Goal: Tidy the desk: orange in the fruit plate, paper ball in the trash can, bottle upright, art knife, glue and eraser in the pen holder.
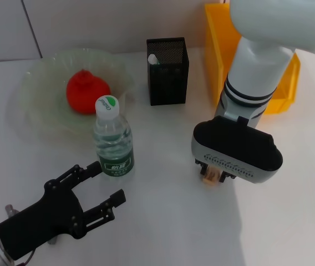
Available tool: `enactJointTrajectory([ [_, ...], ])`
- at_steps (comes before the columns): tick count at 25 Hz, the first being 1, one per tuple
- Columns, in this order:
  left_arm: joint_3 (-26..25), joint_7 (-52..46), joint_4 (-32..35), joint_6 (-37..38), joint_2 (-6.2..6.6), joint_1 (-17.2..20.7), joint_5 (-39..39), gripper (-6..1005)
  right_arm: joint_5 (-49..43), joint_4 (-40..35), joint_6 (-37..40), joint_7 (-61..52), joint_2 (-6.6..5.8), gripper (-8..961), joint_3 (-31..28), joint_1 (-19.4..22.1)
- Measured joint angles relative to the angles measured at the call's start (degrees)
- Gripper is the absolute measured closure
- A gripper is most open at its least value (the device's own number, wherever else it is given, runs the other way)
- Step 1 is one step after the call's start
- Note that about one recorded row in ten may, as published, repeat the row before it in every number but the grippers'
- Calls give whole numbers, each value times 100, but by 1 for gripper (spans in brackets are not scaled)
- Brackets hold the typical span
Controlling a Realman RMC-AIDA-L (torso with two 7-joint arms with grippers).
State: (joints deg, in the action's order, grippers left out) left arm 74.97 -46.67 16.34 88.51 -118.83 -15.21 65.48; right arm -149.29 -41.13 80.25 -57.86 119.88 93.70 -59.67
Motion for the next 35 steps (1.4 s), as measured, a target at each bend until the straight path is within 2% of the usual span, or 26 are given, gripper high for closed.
enactJointTrajectory([
  [12,9,0,-8,0,0,-7,9,187,29,-3,53,-240,-1,676,70,2],
  [16,12,0,-8,1,0,-16,30,187,31,-239,217,-560,-14,694,-85,9],
  [23,101,6,9,74,9,-17,47,187,8,-1185,976,-1320,-55,693,-1423,76],
  [28,246,4,43,202,34,9,101,187,108,-2235,1254,-1976,-76,694,-2597,421],
  [32,256,-3,46,413,51,46,284,187,762,-2948,1322,-2561,-76,694,-3426,767],
  [35,256,-5,47,486,56,54,346,187,1342,-3367,1096,-3048,-68,694,-3751,1127],
])
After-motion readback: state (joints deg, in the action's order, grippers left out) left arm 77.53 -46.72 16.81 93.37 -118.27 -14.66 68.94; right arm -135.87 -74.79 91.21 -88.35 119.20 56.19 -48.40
